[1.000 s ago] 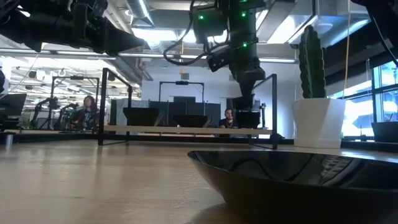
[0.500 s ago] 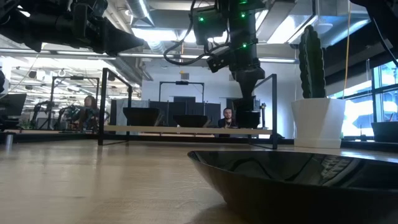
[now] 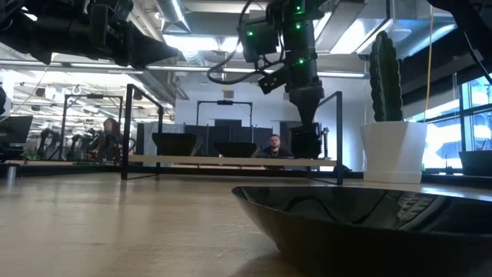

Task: Pick & Place Mini shaped plates
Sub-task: Stack the top square plate on the top of the square plate on the shelf, then stack the leaf-shaped plate on the top of the leaf-shaped plate on the shelf

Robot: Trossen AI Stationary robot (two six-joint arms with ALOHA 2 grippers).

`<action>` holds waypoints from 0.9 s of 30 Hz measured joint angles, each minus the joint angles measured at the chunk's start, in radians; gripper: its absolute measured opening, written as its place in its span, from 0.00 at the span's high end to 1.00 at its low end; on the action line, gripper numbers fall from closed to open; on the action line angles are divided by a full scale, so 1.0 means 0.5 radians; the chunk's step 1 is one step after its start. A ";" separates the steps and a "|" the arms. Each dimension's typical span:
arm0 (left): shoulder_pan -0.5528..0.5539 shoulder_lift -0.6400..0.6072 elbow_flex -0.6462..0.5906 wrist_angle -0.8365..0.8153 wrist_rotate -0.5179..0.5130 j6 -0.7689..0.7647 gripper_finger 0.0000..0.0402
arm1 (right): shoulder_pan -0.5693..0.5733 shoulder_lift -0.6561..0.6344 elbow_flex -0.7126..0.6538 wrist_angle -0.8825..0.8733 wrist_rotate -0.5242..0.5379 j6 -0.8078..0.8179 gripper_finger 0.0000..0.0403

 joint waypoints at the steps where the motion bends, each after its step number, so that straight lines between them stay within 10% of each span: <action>1: 0.000 0.001 0.000 0.000 0.001 0.000 0.99 | -0.008 0.000 0.000 0.000 -0.020 0.001 0.98; 27: 0.000 0.000 0.000 0.000 0.000 0.033 0.98 | -0.036 0.001 0.000 0.006 -0.231 -0.053 0.83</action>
